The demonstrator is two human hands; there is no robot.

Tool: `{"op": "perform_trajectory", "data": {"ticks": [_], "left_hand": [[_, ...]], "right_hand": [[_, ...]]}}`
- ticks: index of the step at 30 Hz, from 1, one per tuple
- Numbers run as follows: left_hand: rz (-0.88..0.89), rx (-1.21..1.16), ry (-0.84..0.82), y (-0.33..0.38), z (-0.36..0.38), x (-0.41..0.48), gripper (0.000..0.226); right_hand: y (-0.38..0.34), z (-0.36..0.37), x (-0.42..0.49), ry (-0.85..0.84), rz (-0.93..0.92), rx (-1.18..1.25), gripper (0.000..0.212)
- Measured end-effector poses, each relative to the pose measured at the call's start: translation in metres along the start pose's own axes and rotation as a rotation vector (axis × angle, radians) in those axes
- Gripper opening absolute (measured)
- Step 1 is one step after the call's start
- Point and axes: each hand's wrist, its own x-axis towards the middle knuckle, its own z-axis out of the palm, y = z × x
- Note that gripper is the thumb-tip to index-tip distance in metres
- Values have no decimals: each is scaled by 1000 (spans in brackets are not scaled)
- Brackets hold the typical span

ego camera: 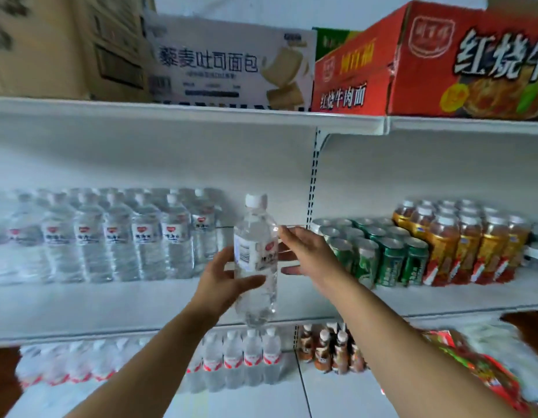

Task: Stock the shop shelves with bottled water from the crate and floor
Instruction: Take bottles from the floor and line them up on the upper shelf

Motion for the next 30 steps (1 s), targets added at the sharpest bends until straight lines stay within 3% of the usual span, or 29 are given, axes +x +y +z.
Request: {"op": "perform_trajectory", "data": {"ticks": [2,5,10,14,23,27,30], "left_hand": [[-8,-82,-45,-4,-28,18,63],[-23,-158,-99,-15,-56,45,73],[-38,-207,-178,-43,-68,79,64],[-71,-64,-116,-65,-66,94,61],[-53,398,328,-84,-62,113,55],[-118,481,538,-82,-61,120,37],[-144,537,605,-81,-60,124,32]], "right_hand": [[12,8,20,-151,19,9,19],[26,31,47,-291,33,-71,55],[48,54,87,-208,26,21,56],[69,60,113,-150,17,-11,58],[100,90,175,-153,-11,-113,61],[105,108,195,-141,-4,-131,64],[111,120,205,-84,-27,-127,64]]}}
